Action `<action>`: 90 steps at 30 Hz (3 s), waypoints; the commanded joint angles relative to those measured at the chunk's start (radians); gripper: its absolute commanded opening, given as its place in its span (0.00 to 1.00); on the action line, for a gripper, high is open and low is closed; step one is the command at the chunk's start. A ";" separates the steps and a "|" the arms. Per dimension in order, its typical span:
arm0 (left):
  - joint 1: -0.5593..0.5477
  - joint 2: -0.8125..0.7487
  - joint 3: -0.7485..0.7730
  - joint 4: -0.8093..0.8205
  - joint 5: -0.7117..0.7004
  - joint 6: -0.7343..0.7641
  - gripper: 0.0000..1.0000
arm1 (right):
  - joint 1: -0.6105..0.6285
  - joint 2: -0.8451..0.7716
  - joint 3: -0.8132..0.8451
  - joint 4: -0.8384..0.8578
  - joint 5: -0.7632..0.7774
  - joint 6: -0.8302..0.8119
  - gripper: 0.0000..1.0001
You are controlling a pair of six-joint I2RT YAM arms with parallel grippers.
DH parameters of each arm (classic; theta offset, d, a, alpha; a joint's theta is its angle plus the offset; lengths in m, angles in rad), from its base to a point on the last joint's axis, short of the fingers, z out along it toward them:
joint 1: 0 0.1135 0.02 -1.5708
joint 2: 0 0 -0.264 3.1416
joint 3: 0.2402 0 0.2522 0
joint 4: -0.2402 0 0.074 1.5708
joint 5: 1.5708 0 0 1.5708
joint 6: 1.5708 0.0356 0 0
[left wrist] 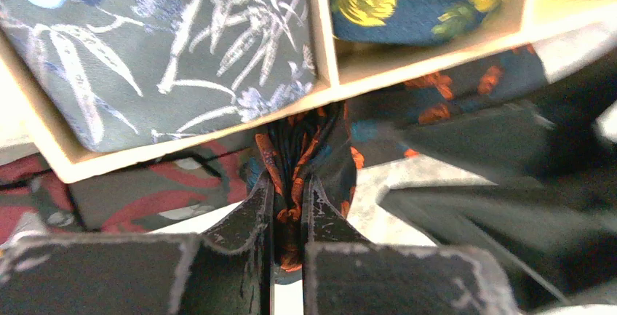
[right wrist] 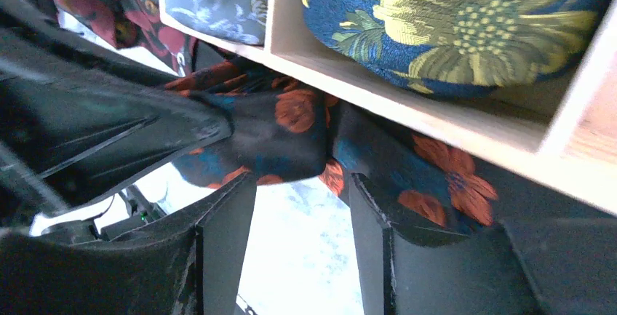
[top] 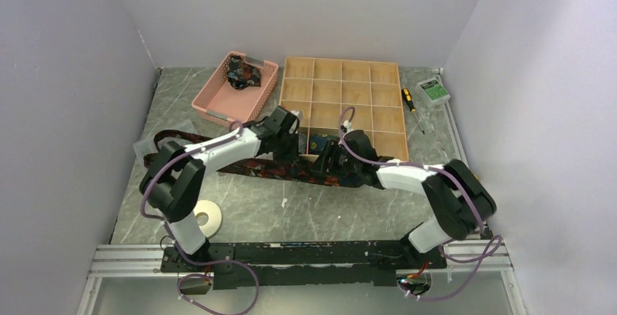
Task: Roll the ties
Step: Roll the tie at the center of the board.
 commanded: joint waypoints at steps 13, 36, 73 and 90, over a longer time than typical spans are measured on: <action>-0.255 0.414 0.645 -0.898 -0.692 -0.160 0.03 | -0.050 -0.299 -0.173 -0.078 0.150 -0.052 0.51; -0.431 0.742 1.089 -1.078 -0.759 -0.191 0.28 | -0.146 -0.777 -0.412 -0.343 0.283 -0.037 0.55; -0.346 0.337 0.748 -0.585 -0.501 -0.123 0.75 | -0.145 -0.800 -0.354 -0.268 0.005 -0.064 0.63; -0.030 -0.371 -0.176 0.211 -0.075 -0.113 0.72 | -0.050 -0.404 -0.061 -0.114 -0.026 -0.017 0.54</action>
